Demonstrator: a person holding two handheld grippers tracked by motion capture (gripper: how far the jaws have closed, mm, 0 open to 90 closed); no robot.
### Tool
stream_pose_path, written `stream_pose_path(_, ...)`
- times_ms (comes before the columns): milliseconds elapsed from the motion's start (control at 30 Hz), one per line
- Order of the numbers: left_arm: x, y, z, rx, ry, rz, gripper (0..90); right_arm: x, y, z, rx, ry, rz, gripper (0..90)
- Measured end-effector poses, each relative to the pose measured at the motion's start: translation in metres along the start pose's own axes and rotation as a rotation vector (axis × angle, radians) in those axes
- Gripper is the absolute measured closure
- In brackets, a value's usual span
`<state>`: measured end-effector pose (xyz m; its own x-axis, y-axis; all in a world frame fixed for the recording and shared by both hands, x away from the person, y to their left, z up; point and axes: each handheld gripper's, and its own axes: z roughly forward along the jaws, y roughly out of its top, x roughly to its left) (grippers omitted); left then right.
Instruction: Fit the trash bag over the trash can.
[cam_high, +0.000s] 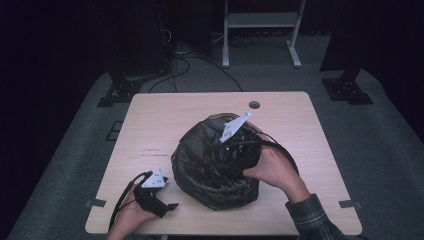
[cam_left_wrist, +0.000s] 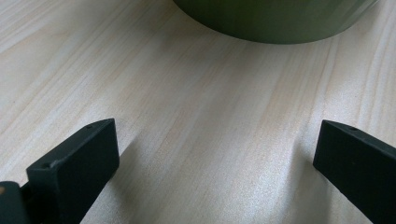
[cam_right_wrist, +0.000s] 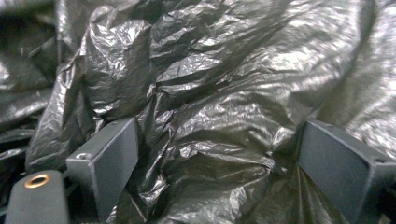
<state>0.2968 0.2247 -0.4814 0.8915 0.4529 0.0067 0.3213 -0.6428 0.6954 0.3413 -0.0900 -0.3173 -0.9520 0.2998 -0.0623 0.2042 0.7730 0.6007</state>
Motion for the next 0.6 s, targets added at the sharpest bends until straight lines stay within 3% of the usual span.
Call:
stream_pose_path(67,0.0,0.0,0.0,-0.003,0.0,0.001,0.0,0.0,0.002,0.002,0.025,0.007,-0.005,11.1)
stream_pose_path(267,0.0,0.0,0.001,-0.015,-0.003,0.005,0.0,0.0,0.011,0.014,0.224,0.045,0.007,11.1)
stream_pose_path(367,0.0,-0.001,0.002,-0.023,-0.002,0.004,0.0,-0.001,0.012,0.017,0.275,0.055,0.005,11.1)
stream_pose_path(467,0.0,-0.001,0.002,-0.023,-0.002,0.004,0.0,-0.001,0.013,0.018,0.281,0.054,0.005,11.1)
stream_pose_path(600,0.0,-0.001,0.002,-0.022,-0.001,0.005,0.0,0.0,0.013,0.009,0.212,0.036,0.006,11.3)
